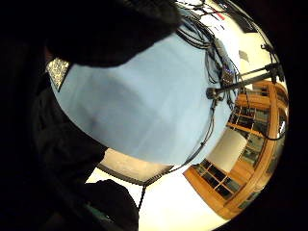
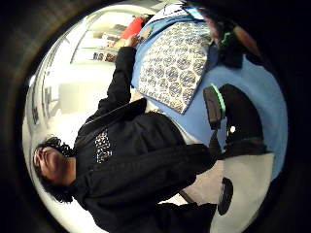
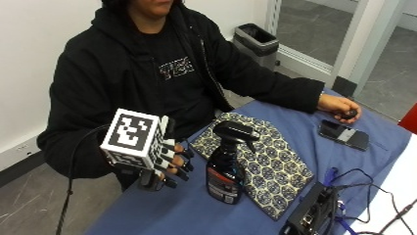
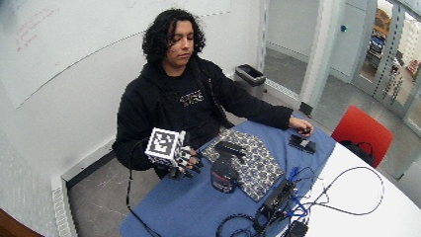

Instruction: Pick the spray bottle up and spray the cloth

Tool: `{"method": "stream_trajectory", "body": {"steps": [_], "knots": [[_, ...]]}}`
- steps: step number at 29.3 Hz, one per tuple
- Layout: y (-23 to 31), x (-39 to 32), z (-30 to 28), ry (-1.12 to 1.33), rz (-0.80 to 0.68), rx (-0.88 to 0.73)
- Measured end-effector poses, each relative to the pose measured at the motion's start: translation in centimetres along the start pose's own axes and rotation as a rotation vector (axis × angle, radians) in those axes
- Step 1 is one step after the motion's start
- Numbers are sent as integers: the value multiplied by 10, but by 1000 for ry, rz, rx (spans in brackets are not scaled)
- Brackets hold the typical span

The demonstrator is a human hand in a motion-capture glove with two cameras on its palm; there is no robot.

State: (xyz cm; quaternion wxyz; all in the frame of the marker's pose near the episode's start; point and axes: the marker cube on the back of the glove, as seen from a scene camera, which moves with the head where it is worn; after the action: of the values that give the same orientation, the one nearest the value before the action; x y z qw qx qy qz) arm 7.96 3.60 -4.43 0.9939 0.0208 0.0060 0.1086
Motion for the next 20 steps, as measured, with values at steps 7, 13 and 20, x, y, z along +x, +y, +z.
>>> {"method": "stream_trajectory", "body": {"steps": [7,13,20], "knots": [[-14,37,-28,-67,35,68],[-49,39,-45,-155,10,159],[-75,41,-72,-256,-70,201]]}}
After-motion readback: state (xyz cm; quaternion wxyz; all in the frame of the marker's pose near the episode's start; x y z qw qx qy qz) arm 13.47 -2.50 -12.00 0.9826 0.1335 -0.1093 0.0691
